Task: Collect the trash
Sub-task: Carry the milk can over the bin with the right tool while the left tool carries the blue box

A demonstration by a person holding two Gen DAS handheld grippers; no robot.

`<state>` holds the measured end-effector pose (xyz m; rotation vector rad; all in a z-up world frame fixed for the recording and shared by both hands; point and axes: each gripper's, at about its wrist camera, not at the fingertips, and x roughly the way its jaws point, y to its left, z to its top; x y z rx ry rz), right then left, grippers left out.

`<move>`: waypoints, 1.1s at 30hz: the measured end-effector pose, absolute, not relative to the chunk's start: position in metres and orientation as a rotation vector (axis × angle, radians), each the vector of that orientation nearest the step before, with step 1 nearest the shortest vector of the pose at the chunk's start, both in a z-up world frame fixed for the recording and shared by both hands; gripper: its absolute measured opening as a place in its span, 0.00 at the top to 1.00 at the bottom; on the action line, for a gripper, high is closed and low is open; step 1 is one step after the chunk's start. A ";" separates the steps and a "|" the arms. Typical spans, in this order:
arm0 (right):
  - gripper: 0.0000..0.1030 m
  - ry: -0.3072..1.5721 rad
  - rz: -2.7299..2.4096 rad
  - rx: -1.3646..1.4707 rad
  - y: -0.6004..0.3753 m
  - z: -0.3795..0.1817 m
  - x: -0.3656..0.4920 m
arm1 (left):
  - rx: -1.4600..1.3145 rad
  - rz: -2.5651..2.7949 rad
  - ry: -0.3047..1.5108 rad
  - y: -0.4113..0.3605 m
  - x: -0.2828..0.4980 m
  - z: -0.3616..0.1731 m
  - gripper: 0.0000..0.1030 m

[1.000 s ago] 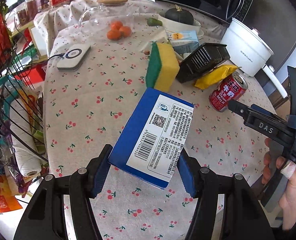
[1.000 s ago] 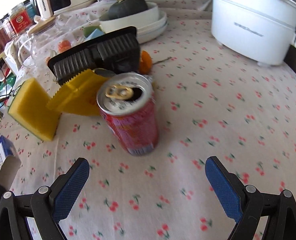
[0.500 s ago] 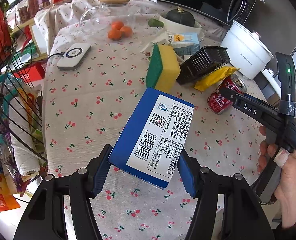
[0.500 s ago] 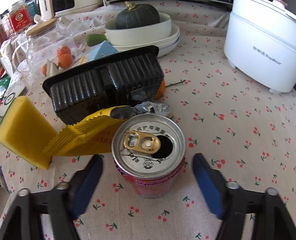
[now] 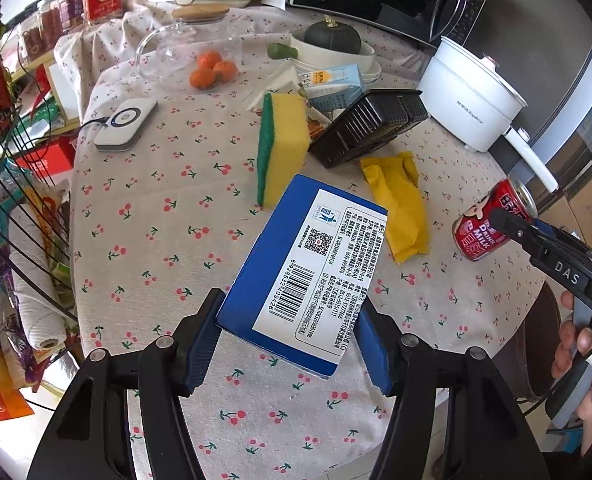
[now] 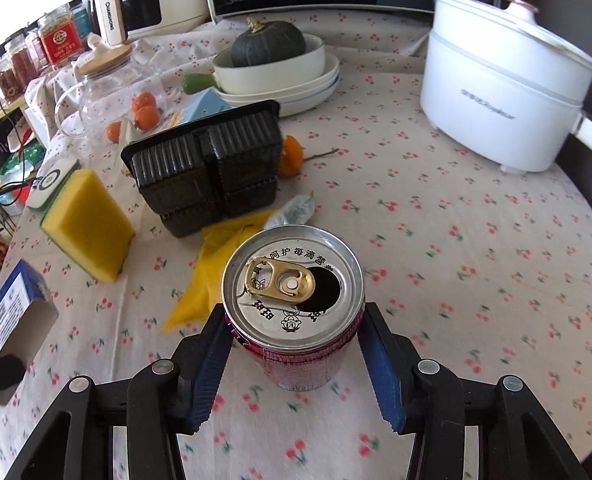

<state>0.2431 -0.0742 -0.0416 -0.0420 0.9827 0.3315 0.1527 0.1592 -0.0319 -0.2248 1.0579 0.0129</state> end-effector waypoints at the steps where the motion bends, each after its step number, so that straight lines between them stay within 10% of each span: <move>1: 0.46 0.980 0.329 -0.038 -0.081 -0.039 0.239 | -0.224 0.007 1.060 0.156 0.153 -0.032 0.37; 33: 0.46 1.055 0.060 0.099 -0.300 -0.028 0.143 | -0.037 -0.281 1.052 -0.045 0.151 -0.015 0.36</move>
